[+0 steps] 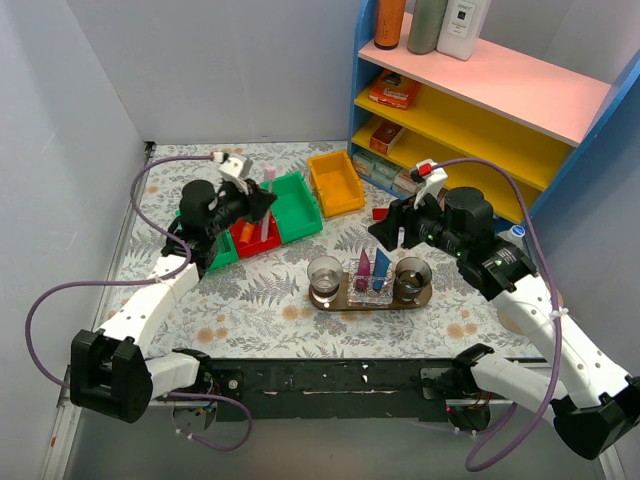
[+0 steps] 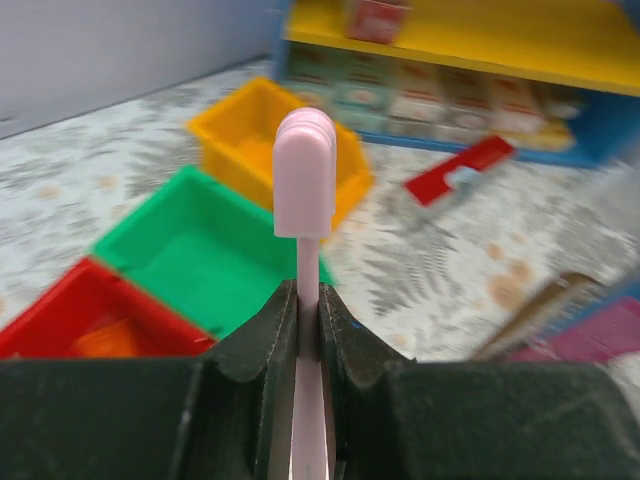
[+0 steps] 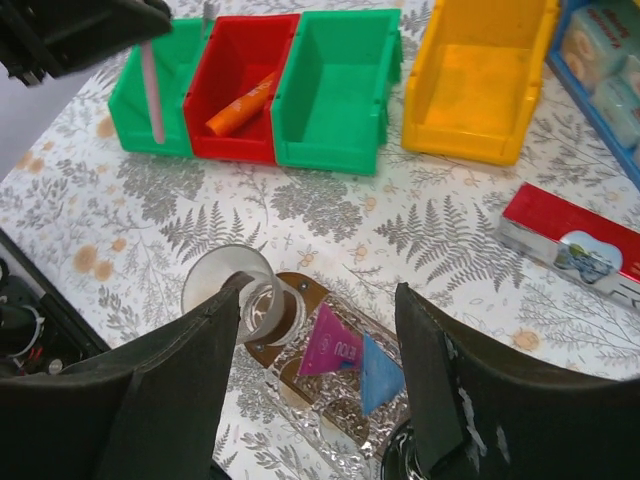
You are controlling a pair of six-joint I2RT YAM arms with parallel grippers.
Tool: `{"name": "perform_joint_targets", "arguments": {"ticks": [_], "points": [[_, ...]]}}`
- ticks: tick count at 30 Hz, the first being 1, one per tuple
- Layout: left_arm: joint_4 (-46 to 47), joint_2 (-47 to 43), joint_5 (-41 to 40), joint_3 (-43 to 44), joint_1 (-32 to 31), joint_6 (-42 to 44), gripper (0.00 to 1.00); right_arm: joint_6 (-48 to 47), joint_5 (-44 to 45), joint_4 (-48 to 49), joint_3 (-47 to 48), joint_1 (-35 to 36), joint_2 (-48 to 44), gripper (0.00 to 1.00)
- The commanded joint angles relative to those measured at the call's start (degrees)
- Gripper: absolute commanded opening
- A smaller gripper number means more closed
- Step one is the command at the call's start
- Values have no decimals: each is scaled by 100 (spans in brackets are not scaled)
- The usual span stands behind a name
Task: Prepare toiletry sets of a toothbrush and toothpaste on the tray
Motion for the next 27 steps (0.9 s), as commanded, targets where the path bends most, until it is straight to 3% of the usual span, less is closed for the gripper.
{"name": "perform_joint_targets", "arguments": {"ticks": [1,9,15,27], "points": [[-5,29,1108,174,-712,-147,0,-157,-792,298,506,20,336,70],[-207,215,1636,306,-1521,-121,0,-87,-1556,438,1086,214,1065,69],[-304,372,2084,446,-1689,-191,0,63,-2111,843,1201,363,1321,69],[-339,548,3279,631,-1794,-437,0,10,-2305,852,1447,398,1620,69]]}}
